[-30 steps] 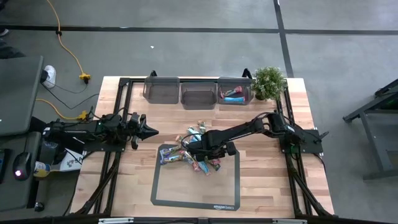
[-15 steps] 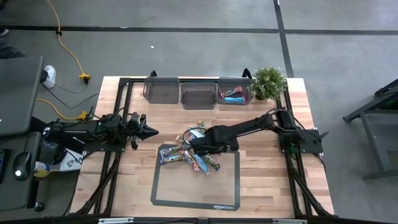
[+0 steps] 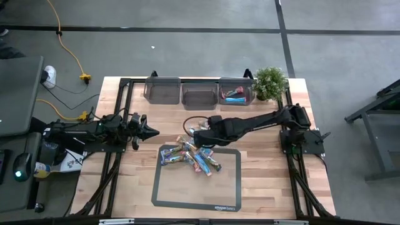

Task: Pick and place Granola Bars by type
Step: Put the red granola bar into the right black bin

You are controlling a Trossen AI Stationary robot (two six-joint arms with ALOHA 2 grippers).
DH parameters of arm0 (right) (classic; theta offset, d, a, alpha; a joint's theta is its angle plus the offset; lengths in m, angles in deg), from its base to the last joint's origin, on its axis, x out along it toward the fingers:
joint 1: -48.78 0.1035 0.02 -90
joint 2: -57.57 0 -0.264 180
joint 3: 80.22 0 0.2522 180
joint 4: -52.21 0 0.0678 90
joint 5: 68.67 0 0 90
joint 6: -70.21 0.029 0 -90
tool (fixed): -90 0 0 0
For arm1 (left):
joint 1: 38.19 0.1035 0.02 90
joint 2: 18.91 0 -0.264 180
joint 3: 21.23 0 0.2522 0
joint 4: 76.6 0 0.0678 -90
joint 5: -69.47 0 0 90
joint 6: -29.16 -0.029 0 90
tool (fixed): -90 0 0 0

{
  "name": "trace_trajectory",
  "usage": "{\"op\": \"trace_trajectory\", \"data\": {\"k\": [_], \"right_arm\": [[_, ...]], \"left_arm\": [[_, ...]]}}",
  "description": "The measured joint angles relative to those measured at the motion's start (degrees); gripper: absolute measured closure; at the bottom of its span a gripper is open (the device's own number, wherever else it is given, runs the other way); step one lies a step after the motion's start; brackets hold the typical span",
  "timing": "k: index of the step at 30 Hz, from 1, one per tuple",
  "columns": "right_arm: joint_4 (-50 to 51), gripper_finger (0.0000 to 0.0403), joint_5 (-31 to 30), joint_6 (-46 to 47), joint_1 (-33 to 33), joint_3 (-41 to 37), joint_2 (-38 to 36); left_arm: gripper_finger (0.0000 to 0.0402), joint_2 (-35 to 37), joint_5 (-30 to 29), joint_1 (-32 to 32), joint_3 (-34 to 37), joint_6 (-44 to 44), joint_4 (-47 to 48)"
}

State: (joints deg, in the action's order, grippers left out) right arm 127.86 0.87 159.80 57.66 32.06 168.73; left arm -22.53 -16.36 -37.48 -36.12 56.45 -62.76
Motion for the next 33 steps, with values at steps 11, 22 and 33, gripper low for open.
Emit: {"op": "trace_trajectory", "data": {"k": [11,22,33], "right_arm": [[-13.7,0.0357,-3.5,-9.3,-3.5,0.0,-1.9],[-19.0,0.0357,-9.9,-14.8,-9.5,0.0,-6.9],[-19.3,0.0357,-9.2,-25.5,-19.7,0.0,-12.6]], "left_arm": [[0.0401,0.0,0.0,0.0,0.0,0.0,0.0],[0.0401,0.0,0.0,0.0,0.0,0.0,0.0],[0.0401,0.0,-0.1,0.0,0.0,0.0,0.0]]}}
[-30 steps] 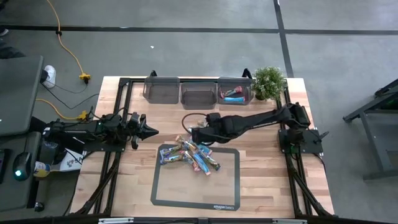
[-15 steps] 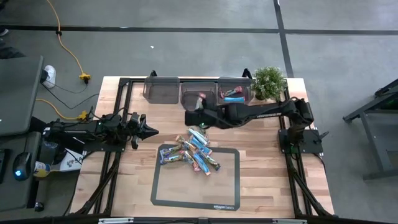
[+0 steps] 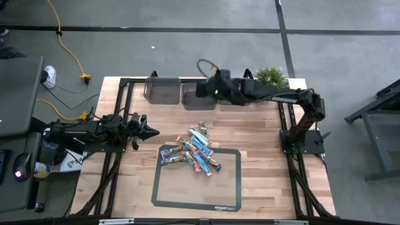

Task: Pick and place Granola Bars by type
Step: Put the red granola bar into the right black bin

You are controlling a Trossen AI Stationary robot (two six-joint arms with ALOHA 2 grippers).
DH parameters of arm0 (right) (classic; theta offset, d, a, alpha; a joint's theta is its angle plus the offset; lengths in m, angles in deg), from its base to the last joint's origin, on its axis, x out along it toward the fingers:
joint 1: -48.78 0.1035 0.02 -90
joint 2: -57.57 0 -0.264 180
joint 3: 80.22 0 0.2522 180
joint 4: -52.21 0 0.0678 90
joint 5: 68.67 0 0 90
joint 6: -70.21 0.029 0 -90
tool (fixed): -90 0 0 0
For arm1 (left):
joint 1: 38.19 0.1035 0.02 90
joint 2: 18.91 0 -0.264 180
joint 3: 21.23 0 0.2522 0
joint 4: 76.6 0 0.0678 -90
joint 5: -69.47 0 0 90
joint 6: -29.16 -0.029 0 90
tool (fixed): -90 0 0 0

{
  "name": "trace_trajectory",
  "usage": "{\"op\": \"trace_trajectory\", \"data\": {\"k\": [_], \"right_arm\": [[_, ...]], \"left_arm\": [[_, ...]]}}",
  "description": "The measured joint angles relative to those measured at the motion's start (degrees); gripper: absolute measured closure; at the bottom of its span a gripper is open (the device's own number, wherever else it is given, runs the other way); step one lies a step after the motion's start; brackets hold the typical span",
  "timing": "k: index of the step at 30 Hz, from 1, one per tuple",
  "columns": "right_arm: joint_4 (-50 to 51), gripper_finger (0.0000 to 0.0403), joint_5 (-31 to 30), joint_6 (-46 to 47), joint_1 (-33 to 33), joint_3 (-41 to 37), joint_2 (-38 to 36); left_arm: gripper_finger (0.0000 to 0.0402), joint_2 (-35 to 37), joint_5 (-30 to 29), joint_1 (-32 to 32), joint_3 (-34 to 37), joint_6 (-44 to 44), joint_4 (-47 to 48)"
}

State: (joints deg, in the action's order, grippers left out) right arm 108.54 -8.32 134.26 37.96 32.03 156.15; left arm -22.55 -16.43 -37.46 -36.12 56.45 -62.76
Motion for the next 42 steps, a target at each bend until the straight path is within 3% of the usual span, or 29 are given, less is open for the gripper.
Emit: {"op": "trace_trajectory", "data": {"k": [7,14,19,26,34,42], "right_arm": [[0.0,0.0357,6.9,-12.5,-9.5,0.0,-1.4],[3.8,0.0357,19.7,-32.9,-19.1,0.0,-1.4],[10.1,0.0357,24.2,-47.4,-25.3,0.0,-1.3],[14.6,0.0357,24.6,-68.5,-30.6,0.0,-1.3],[16.3,0.0357,24.3,-92.4,-30.7,0.0,-0.8],[19.2,0.036,17.8,-97.4,-30.6,0.0,5.6]], "left_arm": [[0.0401,0.0,0.0,0.0,0.0,0.0,0.0],[0.0401,0.0,0.0,0.0,0.0,0.0,0.0],[0.0401,0.0,-1.0,0.0,0.0,0.0,0.1],[0.0401,0.0,-2.6,0.0,0.0,0.0,0.3],[0.0401,0.0,-2.7,0.0,0.0,0.0,0.3],[0.0401,0.0,-3.5,0.0,0.0,0.0,0.3]]}}
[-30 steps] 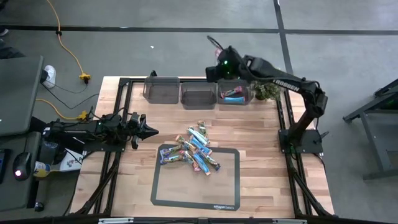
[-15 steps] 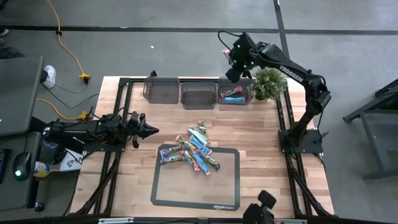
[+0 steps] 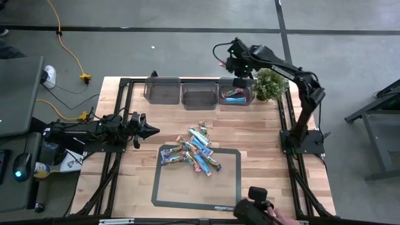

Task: Pick and place Granola Bars by type
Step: Put the red granola bar into the right black bin

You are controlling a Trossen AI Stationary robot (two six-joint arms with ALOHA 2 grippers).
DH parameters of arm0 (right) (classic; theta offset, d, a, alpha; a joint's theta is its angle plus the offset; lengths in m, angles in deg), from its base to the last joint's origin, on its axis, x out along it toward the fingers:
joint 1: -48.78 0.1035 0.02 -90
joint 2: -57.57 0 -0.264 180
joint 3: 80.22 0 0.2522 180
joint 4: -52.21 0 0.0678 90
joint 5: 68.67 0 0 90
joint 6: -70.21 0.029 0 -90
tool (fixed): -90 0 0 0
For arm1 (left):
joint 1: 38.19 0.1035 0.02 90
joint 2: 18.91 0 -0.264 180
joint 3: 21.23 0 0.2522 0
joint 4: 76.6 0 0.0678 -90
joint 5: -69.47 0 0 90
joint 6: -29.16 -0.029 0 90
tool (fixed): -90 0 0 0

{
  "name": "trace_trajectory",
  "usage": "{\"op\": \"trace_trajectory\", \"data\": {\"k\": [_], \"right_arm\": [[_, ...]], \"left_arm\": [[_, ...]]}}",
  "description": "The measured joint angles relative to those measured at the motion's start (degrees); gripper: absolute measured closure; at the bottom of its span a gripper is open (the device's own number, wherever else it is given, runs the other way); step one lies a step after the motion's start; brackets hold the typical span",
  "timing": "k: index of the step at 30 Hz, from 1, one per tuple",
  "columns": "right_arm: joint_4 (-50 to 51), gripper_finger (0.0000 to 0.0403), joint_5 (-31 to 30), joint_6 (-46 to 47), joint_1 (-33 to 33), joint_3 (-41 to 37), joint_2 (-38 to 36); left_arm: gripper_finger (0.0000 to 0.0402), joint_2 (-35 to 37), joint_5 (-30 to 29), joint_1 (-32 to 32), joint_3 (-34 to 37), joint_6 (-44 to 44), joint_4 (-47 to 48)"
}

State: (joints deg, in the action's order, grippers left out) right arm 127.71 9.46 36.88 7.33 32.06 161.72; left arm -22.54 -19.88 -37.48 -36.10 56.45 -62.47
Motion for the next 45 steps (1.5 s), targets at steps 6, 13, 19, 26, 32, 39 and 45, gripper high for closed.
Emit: {"op": "trace_trajectory", "data": {"k": [6,13,19,26,32,39,45], "right_arm": [[4.8,0.0361,0.2,-0.2,-0.2,0.0,5.6],[9.5,0.0361,-0.2,-0.7,-0.1,0.0,8.9],[12.8,0.0361,0.4,-1.3,0.6,0.0,11.2],[13.7,0.0361,1.6,-1.2,2.8,0.0,14.1],[13.8,0.0361,2.2,-1.0,4.2,0.0,16.1],[13.4,0.0361,3.9,2.9,4.4,0.0,16.5],[13.3,0.034,3.4,8.8,3.2,0.0,16.5]], "left_arm": [[0.0401,0.0,-0.1,0.0,0.0,0.0,0.0],[0.0401,0.0,-0.2,0.0,0.0,0.0,0.0],[0.0401,0.0,-0.2,0.0,0.0,0.0,0.0],[0.0401,0.0,-0.2,0.0,0.0,0.0,0.1],[0.0401,0.0,-0.2,0.0,0.0,0.0,0.1],[0.0401,0.0,-0.2,0.0,0.0,0.0,0.1],[0.0401,0.0,0.1,0.0,0.0,0.0,0.1]]}}
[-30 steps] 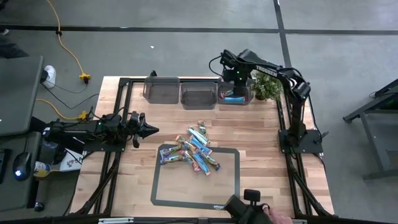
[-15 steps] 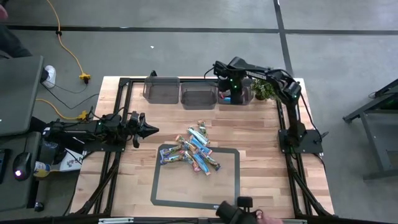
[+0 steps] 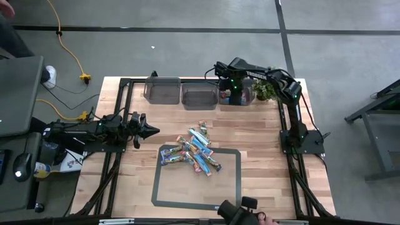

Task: Pick and place Granola Bars by type
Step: Put the red granola bar into the right black bin, then put the yellow granola bar into the center black bin

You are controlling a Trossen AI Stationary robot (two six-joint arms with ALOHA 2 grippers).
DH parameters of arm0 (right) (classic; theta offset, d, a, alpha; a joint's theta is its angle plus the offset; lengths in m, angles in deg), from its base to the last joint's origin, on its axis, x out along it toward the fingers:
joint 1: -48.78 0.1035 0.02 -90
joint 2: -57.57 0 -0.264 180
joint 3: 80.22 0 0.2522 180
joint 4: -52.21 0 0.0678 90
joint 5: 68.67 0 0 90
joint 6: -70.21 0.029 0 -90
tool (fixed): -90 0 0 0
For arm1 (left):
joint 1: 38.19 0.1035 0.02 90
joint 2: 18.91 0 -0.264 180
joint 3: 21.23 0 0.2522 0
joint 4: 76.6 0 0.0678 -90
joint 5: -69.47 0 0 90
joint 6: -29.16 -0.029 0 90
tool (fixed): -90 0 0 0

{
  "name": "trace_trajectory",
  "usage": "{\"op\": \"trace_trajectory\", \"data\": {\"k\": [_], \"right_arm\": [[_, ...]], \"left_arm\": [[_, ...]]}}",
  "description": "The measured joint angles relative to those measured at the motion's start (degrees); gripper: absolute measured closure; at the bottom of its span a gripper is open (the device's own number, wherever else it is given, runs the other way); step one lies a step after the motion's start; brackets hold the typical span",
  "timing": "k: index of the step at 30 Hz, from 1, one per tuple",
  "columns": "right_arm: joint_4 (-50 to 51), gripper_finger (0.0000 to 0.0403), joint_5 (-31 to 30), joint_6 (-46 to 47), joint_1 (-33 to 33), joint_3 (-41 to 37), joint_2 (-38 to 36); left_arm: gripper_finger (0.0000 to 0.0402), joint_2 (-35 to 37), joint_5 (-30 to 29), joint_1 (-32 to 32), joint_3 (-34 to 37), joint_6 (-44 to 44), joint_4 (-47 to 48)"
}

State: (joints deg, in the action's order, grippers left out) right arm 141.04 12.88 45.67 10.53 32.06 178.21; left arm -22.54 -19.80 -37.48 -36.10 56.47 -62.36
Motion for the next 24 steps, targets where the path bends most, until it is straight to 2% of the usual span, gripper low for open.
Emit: {"op": "trace_trajectory", "data": {"k": [14,24], "right_arm": [[3.0,0.0239,1.5,9.1,-0.4,0.0,0.0],[6.6,0.0217,3.9,13.2,-0.4,0.0,-0.1]], "left_arm": [[0.0401,0.0,0.7,0.0,0.0,0.0,0.0],[0.0401,0.0,0.7,0.0,0.0,0.0,0.0]]}}
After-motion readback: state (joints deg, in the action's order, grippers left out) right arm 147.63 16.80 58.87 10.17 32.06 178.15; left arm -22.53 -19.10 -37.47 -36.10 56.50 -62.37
